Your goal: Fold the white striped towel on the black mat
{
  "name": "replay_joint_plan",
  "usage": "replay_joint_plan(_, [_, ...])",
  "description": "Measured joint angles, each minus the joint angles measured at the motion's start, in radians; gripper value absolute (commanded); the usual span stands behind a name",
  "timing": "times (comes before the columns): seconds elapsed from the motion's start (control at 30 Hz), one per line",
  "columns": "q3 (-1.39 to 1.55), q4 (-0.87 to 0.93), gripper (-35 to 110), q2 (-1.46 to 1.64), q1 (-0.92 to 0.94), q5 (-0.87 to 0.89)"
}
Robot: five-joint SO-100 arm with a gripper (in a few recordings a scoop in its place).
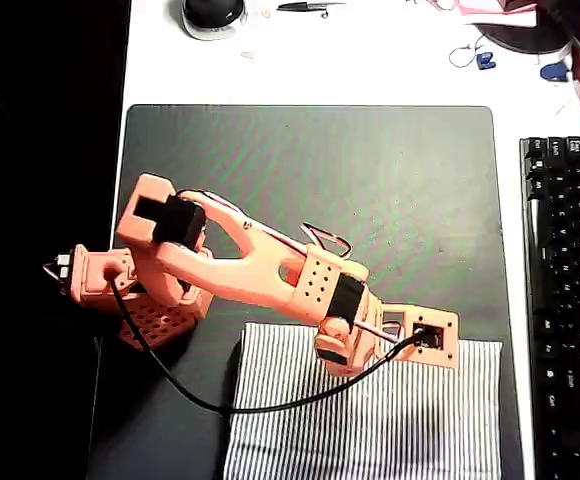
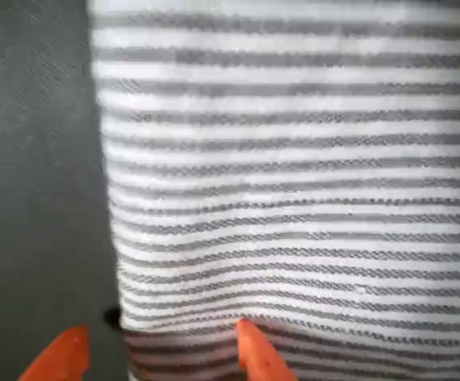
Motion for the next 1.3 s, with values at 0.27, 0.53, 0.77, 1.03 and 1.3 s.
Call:
replay_joint_plan(0.27, [0.021, -0.055, 0, -0.025, 0.017, -0.040])
replay_joint_plan(0.53, [0.000, 0.015, 0, 0.000, 0.002, 0.000])
replay_joint_plan(0.77, [-0.031, 0.051, 0, 0.000, -0.175, 0.187])
replay_joint_plan(1.03, [-0.186, 0.092, 0, -0.061, -0.434, 0.376])
replay_joint_plan(1.3, [-0.296, 0.110, 0, -0.129, -0.624, 0.446])
